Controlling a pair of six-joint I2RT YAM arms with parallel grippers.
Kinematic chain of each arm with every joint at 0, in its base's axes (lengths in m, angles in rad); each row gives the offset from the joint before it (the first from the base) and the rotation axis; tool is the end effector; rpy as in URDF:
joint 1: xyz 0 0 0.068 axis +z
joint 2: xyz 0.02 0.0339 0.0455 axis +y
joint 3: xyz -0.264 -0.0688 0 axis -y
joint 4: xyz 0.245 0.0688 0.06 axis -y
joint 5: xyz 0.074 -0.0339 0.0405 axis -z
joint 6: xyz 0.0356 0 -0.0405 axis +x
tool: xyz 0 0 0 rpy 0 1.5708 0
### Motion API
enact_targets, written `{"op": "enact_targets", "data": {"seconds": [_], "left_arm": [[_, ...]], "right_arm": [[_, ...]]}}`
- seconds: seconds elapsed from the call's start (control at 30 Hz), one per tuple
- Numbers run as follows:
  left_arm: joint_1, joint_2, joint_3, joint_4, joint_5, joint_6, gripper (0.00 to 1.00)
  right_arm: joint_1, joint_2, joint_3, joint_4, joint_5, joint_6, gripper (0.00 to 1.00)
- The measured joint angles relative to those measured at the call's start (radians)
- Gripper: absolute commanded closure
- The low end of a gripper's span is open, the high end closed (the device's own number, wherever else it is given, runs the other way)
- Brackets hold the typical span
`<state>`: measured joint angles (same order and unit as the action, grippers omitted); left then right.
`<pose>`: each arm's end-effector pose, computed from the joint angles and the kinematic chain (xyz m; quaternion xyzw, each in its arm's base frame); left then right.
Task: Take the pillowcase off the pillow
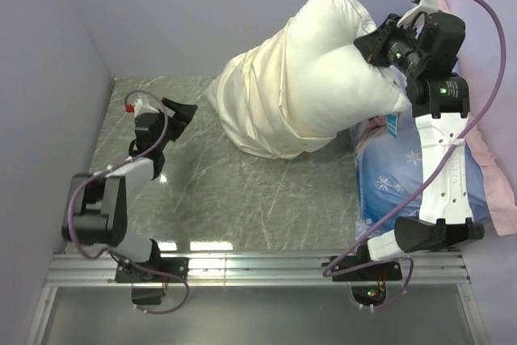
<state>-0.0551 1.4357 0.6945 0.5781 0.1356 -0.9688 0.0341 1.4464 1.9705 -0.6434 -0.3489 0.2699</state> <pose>0.3128 -0.0221 0.2362 -0.2962 0.7019 -0.3613 0.5376 0.2754 0.0216 0.5372 -0.0277 0.7451 0.2273 0.6264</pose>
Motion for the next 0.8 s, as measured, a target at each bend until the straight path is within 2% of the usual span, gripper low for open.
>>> {"op": "enact_targets", "data": {"seconds": [0.2, 0.57, 0.8], "left_arm": [[0.0, 0.218, -0.012, 0.174, 0.063, -0.093, 0.05], [-0.006, 0.687, 0.249, 0.478, 0.257, -0.232, 0.09], [-0.079, 0.791, 0.366, 0.522, 0.347, -0.245, 0.08]], "right_arm": [[-0.092, 0.017, 0.0, 0.0, -0.048, 0.03, 1.0], [-0.206, 0.062, -0.016, 0.015, -0.063, 0.082, 1.0], [-0.248, 0.09, -0.016, 0.024, -0.074, 0.1, 1.0]]}}
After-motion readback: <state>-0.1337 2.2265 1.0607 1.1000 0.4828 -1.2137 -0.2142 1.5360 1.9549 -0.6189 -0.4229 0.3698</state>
